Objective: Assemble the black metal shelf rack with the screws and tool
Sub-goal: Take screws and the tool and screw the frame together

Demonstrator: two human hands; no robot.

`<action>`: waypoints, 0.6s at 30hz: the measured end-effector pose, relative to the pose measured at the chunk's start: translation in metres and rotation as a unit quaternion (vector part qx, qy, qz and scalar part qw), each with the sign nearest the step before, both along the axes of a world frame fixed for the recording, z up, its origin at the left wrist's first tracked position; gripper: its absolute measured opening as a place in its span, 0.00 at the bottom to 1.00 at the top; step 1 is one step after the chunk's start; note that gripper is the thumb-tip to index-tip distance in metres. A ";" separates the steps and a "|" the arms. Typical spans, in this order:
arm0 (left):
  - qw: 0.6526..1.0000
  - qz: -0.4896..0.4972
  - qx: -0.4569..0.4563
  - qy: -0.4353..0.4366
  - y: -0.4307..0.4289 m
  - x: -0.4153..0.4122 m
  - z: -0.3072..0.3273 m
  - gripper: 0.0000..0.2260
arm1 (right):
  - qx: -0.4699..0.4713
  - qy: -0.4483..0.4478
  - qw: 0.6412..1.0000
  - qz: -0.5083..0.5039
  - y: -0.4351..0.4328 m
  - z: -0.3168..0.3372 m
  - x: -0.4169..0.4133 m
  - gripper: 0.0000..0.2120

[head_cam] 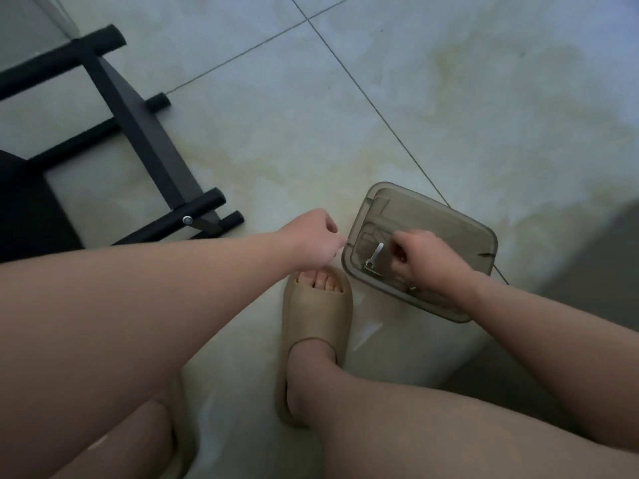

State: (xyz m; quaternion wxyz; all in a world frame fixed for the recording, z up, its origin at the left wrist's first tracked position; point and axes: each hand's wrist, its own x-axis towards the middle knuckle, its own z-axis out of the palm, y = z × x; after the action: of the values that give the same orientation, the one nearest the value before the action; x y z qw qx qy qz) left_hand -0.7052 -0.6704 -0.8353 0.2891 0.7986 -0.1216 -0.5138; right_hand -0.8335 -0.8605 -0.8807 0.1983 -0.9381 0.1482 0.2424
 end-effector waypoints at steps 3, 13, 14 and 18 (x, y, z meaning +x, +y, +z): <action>0.999 0.049 0.005 0.008 0.012 0.020 0.021 0.09 | 0.011 -0.076 0.997 0.018 0.007 0.039 0.024 0.04; 0.918 0.301 -0.113 0.231 0.091 0.088 0.086 0.23 | 0.082 -0.263 0.945 0.178 0.113 0.172 0.123 0.03; 0.909 0.310 -0.127 0.249 0.099 0.094 0.090 0.24 | 0.084 -0.266 0.939 0.201 0.127 0.176 0.131 0.03; 0.887 0.321 -0.156 0.292 0.130 0.113 0.092 0.24 | 0.077 -0.257 0.928 0.259 0.172 0.173 0.161 0.05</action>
State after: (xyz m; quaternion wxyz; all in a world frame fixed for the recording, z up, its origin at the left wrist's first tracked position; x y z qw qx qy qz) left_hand -0.5919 -0.5403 -0.7428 0.5814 0.5524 0.1532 -0.5773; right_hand -0.6724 -0.6880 -0.7080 0.2320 -0.9556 -0.1753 0.0468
